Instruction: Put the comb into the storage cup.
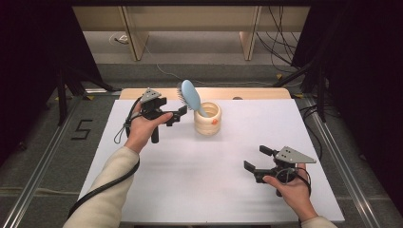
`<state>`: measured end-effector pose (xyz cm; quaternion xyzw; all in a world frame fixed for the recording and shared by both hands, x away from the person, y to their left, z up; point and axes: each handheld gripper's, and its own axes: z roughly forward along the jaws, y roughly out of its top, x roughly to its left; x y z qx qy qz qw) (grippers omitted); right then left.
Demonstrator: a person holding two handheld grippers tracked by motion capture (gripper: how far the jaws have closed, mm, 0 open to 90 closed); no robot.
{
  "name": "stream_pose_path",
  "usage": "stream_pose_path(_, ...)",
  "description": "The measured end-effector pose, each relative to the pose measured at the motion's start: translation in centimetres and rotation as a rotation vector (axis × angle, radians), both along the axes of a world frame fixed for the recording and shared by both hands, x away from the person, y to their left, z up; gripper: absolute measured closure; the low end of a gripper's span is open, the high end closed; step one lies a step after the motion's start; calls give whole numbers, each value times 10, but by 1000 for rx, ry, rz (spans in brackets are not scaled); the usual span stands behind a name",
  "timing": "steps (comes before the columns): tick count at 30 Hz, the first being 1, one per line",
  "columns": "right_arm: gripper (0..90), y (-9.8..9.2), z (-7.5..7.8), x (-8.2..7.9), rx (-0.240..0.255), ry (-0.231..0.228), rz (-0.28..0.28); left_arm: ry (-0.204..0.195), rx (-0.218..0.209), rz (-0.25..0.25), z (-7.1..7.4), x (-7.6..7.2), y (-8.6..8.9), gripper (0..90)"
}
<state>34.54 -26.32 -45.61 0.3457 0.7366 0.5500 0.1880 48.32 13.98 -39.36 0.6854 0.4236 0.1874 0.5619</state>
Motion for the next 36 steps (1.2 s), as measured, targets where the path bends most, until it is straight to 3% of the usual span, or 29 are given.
stream_pose_path(10,120,-1,0,0,-1,-4,-9,-9,-11,-1,-9,-17,4,29)
stream_pose_path(24,110,-3,0,1,-4,-7,-21,-24,47,3,-19,-41,11,28)
stream_pose_path(32,106,-4,0,1,-8,-9,-21,-22,58,-1,-28,-55,10,29)
stream_pose_path(36,105,-5,1,1,-8,-7,-25,-39,68,-6,-29,-62,8,31)
